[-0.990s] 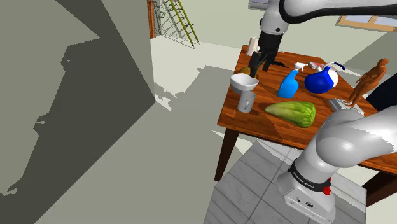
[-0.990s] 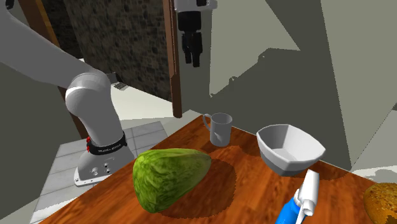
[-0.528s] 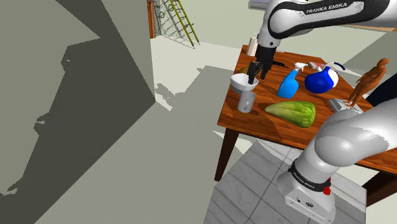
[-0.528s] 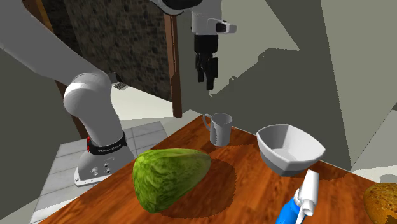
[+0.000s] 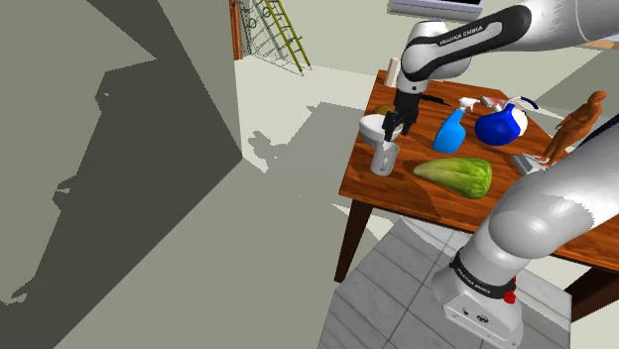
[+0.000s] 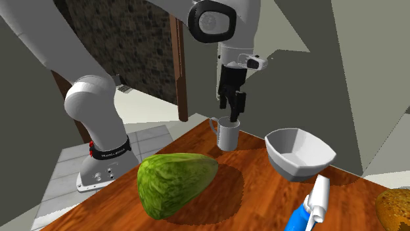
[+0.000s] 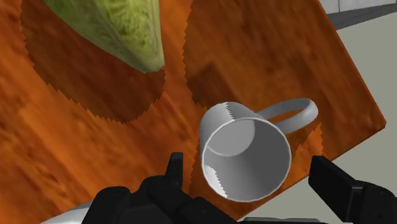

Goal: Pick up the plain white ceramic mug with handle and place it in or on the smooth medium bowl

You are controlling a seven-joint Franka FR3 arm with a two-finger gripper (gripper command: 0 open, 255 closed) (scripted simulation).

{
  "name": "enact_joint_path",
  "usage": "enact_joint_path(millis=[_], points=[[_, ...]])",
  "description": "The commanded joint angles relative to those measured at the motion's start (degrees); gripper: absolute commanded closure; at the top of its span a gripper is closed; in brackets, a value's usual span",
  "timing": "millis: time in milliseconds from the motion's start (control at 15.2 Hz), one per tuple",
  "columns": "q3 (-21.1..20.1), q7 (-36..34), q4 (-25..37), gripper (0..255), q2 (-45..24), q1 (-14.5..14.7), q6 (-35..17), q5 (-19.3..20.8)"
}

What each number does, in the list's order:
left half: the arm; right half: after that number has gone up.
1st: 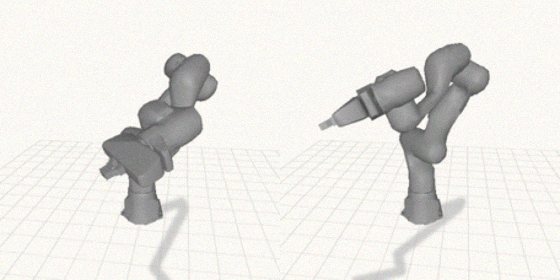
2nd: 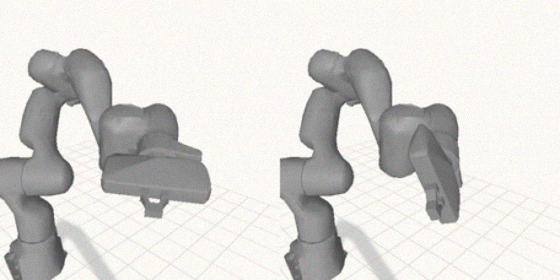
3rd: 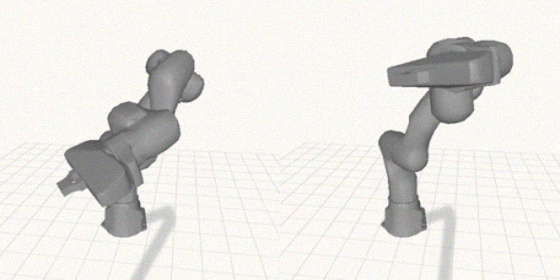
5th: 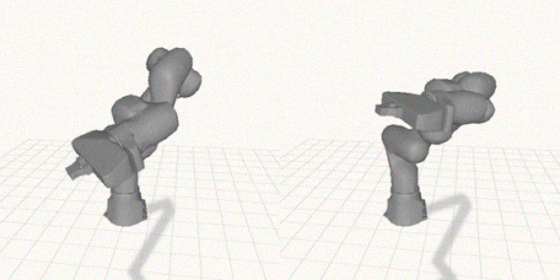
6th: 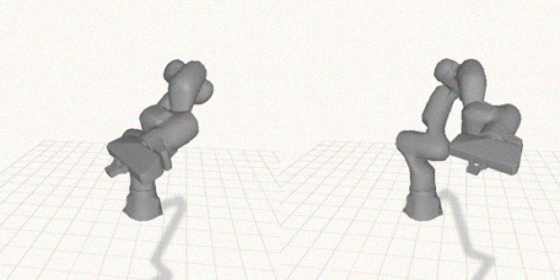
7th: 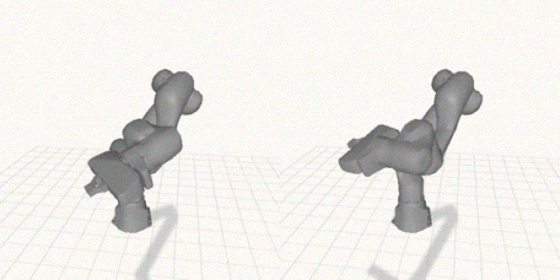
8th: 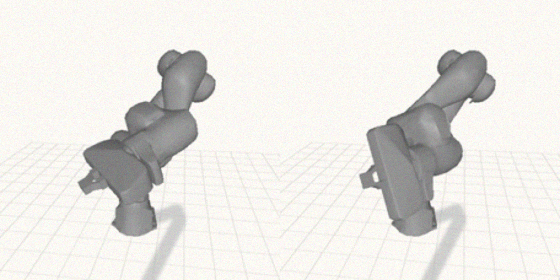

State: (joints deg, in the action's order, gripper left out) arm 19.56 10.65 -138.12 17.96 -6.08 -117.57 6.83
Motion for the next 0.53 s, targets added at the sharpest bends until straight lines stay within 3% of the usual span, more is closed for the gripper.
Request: enact_joint_path(millis=[0, 462], points=[[2.1, 2.6, 0.9, 0, -3.9, -0.4, -2.3, -1.1], [3.4, 4.4, -0.8, 0, -8.1, -0.5, -7.6, -2.5]])
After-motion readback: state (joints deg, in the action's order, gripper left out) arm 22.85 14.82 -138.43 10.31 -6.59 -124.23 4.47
